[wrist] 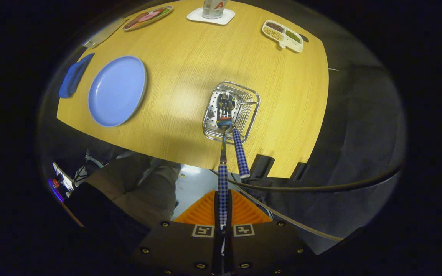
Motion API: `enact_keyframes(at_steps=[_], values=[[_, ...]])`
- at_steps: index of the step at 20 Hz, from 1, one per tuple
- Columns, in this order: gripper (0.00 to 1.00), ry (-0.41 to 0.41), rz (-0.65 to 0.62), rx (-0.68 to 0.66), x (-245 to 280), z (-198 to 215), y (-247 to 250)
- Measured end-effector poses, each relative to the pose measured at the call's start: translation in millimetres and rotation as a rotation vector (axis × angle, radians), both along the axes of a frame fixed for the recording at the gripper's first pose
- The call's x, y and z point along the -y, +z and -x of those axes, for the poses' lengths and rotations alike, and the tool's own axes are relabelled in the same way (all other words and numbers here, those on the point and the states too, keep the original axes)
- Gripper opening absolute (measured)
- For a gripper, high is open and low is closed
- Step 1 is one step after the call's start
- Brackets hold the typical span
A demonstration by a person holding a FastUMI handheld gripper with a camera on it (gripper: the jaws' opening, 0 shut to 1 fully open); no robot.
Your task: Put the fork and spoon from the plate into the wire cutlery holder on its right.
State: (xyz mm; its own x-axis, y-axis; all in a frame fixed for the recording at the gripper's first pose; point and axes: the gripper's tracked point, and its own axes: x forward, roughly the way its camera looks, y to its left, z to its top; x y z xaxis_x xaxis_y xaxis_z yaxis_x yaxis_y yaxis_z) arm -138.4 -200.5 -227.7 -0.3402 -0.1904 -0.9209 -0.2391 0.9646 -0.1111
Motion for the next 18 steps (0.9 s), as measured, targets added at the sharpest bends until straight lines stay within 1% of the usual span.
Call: enact_keyframes(at_steps=[4,9,18], values=[[0.04,0.029,0.007,-0.091,6,-5,-10],[0.04,0.020,0.009,-0.169,11,-14,-20],[0.04,-0.013,-0.014,-0.268,5,-35,-39]])
